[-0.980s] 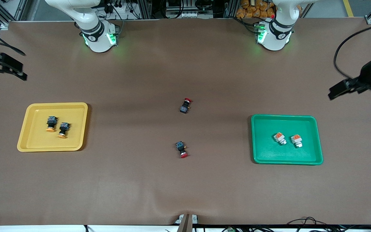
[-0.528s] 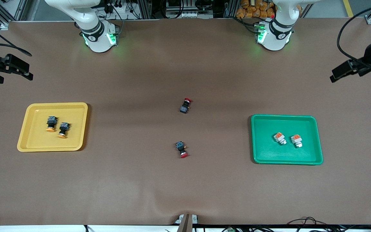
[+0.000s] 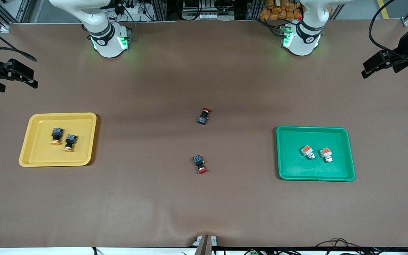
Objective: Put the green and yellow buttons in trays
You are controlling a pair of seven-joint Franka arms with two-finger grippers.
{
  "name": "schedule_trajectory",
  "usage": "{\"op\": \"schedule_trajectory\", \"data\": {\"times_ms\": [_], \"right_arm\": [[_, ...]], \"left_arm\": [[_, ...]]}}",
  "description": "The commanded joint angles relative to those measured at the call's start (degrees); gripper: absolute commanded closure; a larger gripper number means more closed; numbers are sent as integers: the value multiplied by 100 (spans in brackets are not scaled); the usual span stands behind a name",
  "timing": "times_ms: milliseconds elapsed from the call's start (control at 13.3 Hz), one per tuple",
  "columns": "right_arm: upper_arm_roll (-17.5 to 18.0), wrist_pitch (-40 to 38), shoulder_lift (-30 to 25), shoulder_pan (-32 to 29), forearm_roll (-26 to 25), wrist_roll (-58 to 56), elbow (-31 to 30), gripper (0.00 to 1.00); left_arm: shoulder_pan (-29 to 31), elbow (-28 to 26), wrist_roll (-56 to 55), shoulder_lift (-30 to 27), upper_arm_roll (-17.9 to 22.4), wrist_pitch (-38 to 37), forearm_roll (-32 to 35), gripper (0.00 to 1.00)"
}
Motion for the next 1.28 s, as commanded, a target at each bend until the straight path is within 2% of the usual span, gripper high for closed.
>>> {"op": "schedule_trajectory", "data": {"times_ms": [0, 1206], "right_arm": [[-28, 8, -63, 97, -90, 90, -73, 0], [-54, 52, -36, 27, -29, 99, -213, 0]], "left_arm": [[-113, -166, 174, -184, 42, 96, 89, 0], [-52, 150, 385, 88, 68, -150, 98, 0]]}}
